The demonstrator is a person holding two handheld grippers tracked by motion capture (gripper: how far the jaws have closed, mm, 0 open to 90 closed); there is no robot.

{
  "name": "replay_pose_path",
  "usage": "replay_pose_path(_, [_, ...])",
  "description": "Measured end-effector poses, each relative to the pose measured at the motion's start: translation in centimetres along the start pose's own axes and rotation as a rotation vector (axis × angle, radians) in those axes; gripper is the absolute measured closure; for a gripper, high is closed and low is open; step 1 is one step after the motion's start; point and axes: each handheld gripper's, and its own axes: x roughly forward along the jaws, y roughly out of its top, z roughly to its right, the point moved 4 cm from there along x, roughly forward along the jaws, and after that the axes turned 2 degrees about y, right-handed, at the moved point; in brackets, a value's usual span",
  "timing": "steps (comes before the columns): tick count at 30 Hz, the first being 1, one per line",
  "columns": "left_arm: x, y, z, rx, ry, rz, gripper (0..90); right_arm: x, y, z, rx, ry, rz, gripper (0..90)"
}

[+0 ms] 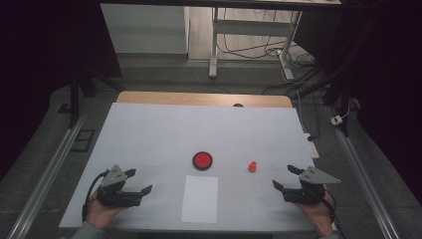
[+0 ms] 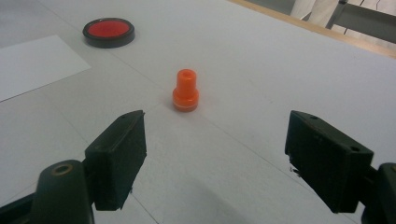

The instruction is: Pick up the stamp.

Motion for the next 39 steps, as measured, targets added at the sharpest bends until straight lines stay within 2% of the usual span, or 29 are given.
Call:
replay_pose_path(10, [0.1,-0.1,-0.2,0.009,0.005,-0.001,16.0,0.1,0.2,-0.4,-0.017,0.01,-0.012,24.8])
replay_pose_path(26, [0.3,-0.1,-0.3,0.022,0.021,-0.006,16.2,0.1,0.2,-0.5,-0.008,0.013,-0.022,26.5])
replay_pose_path(39, [0.5,-0.1,-0.2,0.029,0.025,-0.014,16.3,0.3,1.3,-0.5,-0.009,0.006,-0.016,27.2])
